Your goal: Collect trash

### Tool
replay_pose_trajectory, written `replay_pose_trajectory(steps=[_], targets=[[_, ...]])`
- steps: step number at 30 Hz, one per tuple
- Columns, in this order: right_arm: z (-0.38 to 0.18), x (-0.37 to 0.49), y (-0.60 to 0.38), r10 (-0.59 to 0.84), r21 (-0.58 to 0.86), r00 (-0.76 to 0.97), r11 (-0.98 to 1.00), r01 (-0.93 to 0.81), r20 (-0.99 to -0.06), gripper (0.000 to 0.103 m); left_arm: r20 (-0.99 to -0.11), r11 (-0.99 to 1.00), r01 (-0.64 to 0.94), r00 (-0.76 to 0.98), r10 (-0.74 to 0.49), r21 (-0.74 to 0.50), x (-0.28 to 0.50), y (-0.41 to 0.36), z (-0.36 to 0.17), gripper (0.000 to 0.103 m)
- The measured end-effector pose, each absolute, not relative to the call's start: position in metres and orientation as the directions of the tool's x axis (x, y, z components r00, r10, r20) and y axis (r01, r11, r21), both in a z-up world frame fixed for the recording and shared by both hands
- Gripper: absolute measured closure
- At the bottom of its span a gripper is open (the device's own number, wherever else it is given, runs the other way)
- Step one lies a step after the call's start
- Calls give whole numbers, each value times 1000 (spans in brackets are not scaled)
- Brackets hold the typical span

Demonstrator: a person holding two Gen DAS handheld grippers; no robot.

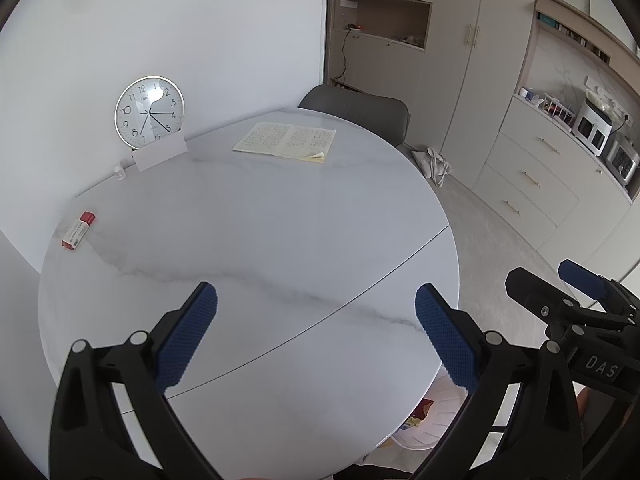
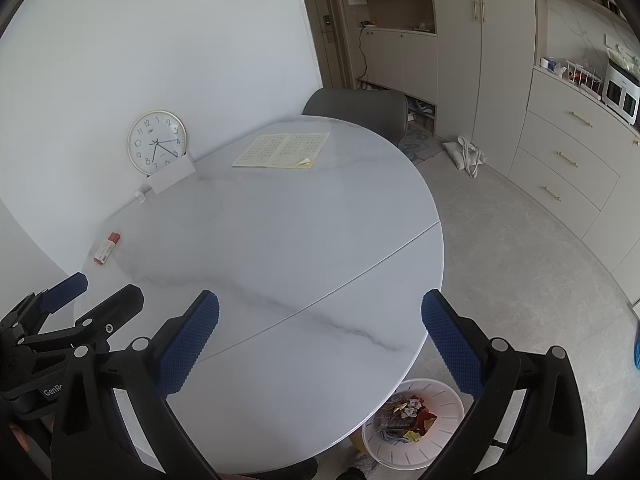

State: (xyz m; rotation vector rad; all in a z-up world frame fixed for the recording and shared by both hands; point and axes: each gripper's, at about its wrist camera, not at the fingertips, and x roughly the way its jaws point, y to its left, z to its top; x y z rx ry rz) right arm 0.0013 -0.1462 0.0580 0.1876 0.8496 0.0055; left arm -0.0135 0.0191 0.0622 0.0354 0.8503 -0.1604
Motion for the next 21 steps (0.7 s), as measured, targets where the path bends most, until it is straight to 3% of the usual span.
replay_pose_trajectory(steps=[21], targets=[[57, -1, -146, 83, 170, 659, 983, 69, -747, 2, -755, 987, 158, 643, -127, -32, -11, 22, 60, 8]])
